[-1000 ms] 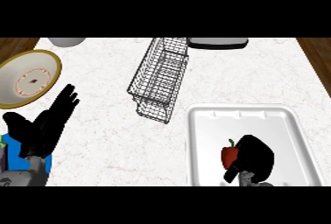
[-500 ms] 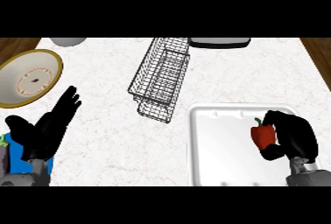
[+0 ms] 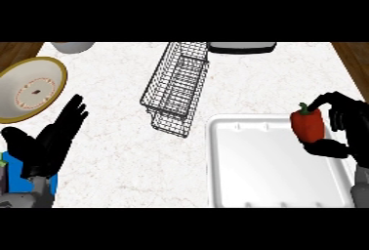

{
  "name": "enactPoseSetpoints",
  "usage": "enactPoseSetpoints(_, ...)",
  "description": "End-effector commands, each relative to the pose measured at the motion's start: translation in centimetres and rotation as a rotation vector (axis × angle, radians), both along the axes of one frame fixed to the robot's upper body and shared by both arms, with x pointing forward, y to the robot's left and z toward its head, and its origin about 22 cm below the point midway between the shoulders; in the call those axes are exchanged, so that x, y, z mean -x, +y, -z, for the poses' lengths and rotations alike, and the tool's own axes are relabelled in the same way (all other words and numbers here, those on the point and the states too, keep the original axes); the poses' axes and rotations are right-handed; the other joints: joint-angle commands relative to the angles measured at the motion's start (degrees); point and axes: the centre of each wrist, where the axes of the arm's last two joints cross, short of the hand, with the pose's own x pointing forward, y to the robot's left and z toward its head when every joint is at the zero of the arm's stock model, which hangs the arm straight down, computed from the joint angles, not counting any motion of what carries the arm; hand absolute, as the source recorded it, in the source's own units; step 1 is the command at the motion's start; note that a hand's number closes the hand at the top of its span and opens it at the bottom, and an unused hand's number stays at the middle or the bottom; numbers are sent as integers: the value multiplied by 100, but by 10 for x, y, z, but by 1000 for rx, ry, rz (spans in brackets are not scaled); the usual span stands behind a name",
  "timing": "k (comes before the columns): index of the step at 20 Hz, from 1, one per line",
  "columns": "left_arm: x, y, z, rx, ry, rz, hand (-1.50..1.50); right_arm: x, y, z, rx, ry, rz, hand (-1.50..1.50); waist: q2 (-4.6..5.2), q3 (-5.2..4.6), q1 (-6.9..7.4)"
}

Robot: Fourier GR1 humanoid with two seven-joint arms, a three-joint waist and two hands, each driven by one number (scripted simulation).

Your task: Pick the bell pepper from the tray and place it in the tiered basket

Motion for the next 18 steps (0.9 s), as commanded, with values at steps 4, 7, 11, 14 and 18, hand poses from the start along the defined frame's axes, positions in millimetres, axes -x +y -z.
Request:
enactPoseSetpoints(4, 2, -11, 4, 2, 3, 9, 0, 21, 20, -67, -87, -47, -152, 150, 1, -11, 19)
enactPoseSetpoints(7, -7, 0, 7, -21, 12, -1, 0, 13, 46, -91, -79, -6, -193, 150, 13, -12, 44)
enactPoseSetpoints(11, 1, 2, 3, -3, 1, 4, 0, -3, 94, -107, -111, -17, -223, 150, 15, -11, 95)
enactPoseSetpoints(14, 6, -6, 7, -5, 3, 14, 0, -16, 132, -112, -101, -7, -224, 150, 15, -11, 113)
enactPoseSetpoints(18, -3, -13, 4, -12, -12, 9, 0, -44, 180, -114, -96, 26, -227, 150, 31, -11, 152)
